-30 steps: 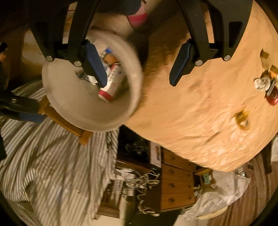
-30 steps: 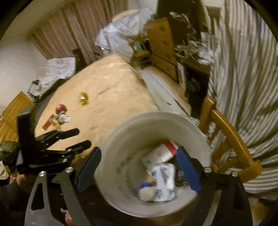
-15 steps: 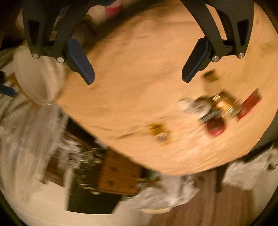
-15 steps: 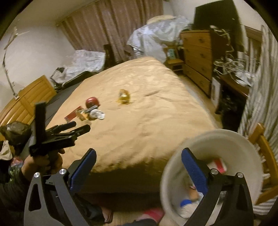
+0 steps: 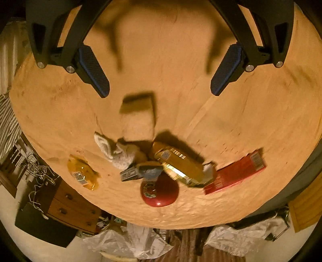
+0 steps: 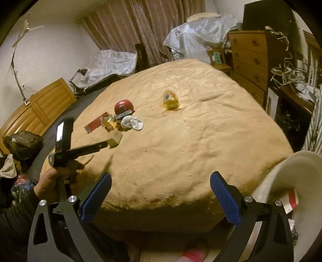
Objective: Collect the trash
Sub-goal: 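Move both open tools back over the items on the bed, then grasp the yellow sponge with the left tool while the right tool grasps the white cloth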
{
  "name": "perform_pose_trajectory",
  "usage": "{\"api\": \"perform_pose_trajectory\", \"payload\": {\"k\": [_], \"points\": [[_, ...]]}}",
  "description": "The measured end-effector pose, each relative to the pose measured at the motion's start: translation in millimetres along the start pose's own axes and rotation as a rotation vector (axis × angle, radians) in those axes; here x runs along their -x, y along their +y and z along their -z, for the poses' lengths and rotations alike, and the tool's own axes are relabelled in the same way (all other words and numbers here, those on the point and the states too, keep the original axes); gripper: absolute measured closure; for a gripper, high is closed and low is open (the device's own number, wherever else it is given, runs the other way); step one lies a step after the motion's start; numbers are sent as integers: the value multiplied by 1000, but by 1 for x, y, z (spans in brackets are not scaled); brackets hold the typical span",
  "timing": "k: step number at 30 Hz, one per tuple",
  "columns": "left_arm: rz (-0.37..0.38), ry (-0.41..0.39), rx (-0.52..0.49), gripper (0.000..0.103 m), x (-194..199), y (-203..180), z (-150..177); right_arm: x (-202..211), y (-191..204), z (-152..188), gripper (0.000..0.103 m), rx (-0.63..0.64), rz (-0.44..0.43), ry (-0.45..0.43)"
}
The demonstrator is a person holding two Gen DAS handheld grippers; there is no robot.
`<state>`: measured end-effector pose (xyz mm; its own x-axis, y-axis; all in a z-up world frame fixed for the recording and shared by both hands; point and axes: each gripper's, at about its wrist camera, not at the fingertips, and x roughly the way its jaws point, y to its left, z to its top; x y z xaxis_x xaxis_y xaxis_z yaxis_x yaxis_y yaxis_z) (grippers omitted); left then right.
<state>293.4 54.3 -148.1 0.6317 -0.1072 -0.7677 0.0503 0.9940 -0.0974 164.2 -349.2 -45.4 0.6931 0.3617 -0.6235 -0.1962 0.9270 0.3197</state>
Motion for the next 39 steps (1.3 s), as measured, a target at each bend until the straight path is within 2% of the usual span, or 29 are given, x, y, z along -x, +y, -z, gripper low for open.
{"api": "perform_pose_trajectory", "payload": {"k": [4,6,8,11,13,19,25,28,31,34,36,39], "points": [[-4,2,-36,6,-15,-14,-9,-25,-2,-2,5,-11,-39,46],[-11,13,-28,9,-24,-12,-11,-38,0,-3,5,-5,-48,66],[-14,25,-9,28,-29,-4,-11,-53,4,-5,5,6,-77,85],[11,11,-5,45,-25,6,-8,-73,15,-10,5,64,-99,99],[15,-9,-22,50,-19,10,-6,-88,22,-14,5,102,-108,112],[14,-64,8,50,3,38,0,-151,55,-32,9,199,-156,141],[-13,-66,55,50,5,68,9,-219,92,-67,21,319,-165,162],[20,-32,60,50,-4,75,13,-254,101,-88,23,359,-148,178],[65,-35,35,50,-5,74,14,-279,108,-107,23,399,-163,192],[89,-32,55,47,-6,78,14,-306,115,-122,25,425,-169,223],[117,-19,53,46,-9,78,14,-318,118,-126,33,433,-172,240],[122,-18,-18,38,-12,65,9,-330,122,-130,34,457,-174,244]]}}
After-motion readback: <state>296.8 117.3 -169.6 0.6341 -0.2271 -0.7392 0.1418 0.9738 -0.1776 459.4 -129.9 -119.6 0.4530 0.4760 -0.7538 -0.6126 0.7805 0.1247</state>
